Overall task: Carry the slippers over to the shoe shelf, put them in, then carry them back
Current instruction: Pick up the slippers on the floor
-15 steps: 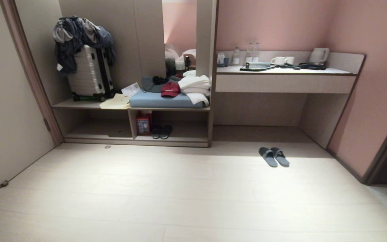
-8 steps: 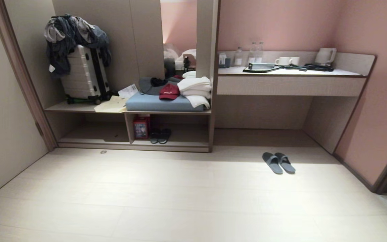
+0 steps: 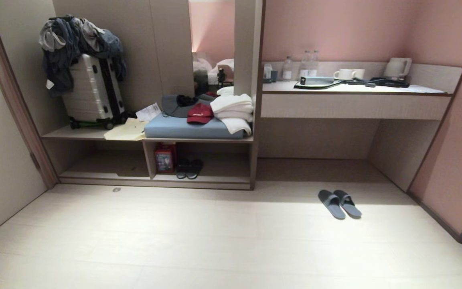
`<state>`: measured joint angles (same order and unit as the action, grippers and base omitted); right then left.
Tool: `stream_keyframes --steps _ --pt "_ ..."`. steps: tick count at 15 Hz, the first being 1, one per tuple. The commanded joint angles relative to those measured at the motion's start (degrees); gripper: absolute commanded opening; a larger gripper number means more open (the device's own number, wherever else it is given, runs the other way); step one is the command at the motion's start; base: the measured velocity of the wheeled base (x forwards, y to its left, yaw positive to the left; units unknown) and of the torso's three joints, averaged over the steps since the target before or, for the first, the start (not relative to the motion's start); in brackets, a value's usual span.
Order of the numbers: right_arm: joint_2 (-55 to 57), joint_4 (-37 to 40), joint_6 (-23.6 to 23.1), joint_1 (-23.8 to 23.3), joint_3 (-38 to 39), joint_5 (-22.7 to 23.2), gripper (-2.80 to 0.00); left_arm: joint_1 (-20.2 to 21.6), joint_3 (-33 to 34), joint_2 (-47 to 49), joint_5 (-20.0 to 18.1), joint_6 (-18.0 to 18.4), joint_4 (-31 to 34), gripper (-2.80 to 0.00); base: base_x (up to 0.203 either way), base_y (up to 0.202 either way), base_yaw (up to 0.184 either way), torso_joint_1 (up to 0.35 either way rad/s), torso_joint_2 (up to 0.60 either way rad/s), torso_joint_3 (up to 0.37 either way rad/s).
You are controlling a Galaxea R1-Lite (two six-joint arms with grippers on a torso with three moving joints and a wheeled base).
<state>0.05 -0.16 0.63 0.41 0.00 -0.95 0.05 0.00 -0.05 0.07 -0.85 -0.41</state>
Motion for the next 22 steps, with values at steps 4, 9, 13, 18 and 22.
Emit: stream_keyframes --steps 4,9,13,18,22 --pt "0.04 -0.02 -0.11 0.02 0.00 0.07 -2.80 0.03 0.00 0.05 0.01 0.06 -0.03 -2.80 0.196 0.000 0.000 0.002 0.00 0.003" --pt "0.04 -0.02 -0.46 0.02 0.00 0.24 -2.80 -0.05 0.00 0.05 0.01 0.06 -0.03 -2.80 0.197 0.000 0.001 0.004 0.00 0.001" --pt "0.04 -0.02 -0.55 0.02 0.00 0.24 -2.80 0.04 0.00 0.05 0.01 0.06 -0.03 -2.80 0.198 0.000 0.001 0.003 0.00 0.000" --pt "0.04 -0.02 -0.55 0.02 0.00 0.24 -2.80 -0.05 0.00 0.05 0.01 0.06 -0.03 -2.80 0.197 0.000 0.000 0.003 0.00 0.004" --pt "0.04 -0.02 -0.46 0.02 0.00 0.24 -2.80 -0.05 0.00 0.05 0.01 -0.03 -0.03 -2.80 0.198 0.000 0.001 0.002 0.01 0.004"
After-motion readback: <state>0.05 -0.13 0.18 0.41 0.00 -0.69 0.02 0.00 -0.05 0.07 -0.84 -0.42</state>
